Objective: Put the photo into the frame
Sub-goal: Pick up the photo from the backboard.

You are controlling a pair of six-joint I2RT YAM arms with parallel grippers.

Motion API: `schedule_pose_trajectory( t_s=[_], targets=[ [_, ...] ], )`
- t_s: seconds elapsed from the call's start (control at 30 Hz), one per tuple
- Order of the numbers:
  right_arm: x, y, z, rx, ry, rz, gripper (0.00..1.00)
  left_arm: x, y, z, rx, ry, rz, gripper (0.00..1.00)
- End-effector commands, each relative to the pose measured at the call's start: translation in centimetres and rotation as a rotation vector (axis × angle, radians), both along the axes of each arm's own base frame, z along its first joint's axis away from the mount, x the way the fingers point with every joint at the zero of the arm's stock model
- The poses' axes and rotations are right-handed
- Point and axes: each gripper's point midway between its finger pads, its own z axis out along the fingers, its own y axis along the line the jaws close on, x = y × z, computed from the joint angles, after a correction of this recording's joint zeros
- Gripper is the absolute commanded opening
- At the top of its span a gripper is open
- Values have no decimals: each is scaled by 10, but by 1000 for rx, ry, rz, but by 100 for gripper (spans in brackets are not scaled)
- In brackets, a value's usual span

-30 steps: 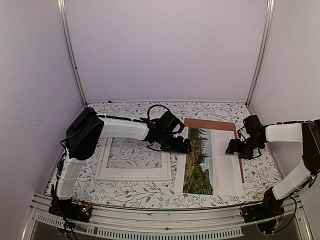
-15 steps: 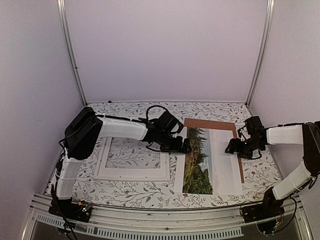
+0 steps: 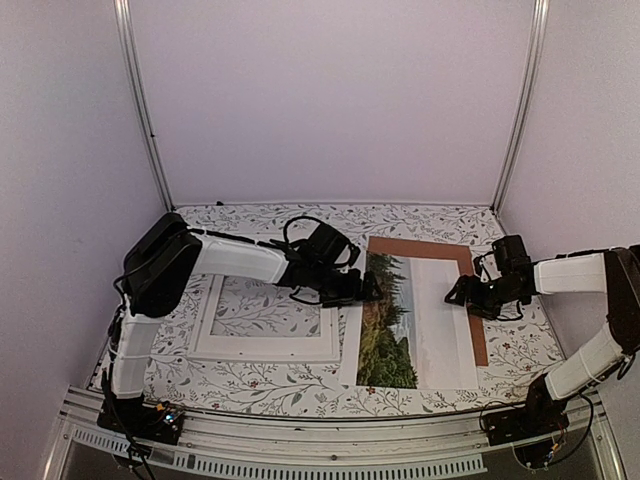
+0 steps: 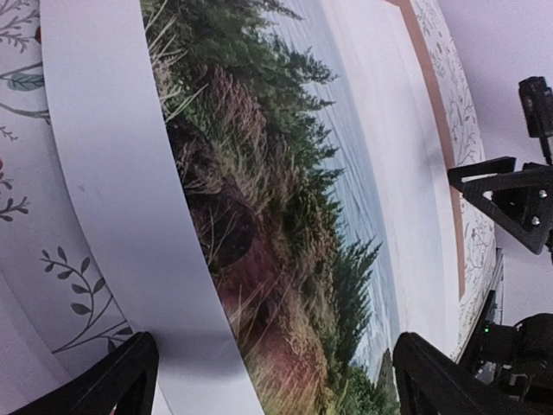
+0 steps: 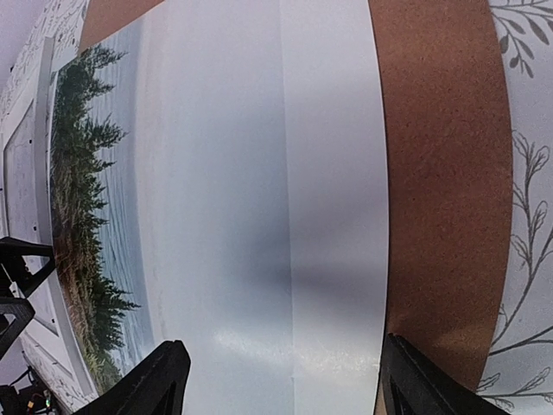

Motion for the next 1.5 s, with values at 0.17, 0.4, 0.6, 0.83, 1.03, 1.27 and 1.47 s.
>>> schedule_pose_trajectory(
  t_s=[0.17, 0.4, 0.6, 0.83, 1.03, 1.27, 1.47],
  targets=[
    [-15, 20, -4, 191, 73, 36, 79, -23, 34, -50, 119, 149, 58, 97],
    [-15, 28, -1, 284, 73, 44, 79, -22, 36, -48, 78, 143, 67, 97],
    [-15, 31, 4, 358, 69, 40, 77, -21, 35, -46, 59, 137, 68, 97],
    [-13, 31, 15, 447, 46, 38, 74, -20, 40, -46, 52, 136, 82, 97],
    [-12, 36, 23, 539, 36, 49, 71, -19, 43, -47, 52, 134, 89, 97],
    [-11, 41, 36, 611, 23, 59, 69, -19, 45, -47, 49, 134, 92, 97],
    [-8, 42, 49, 645, -1, 65, 66, -18, 46, -46, 45, 131, 93, 97]
  ],
)
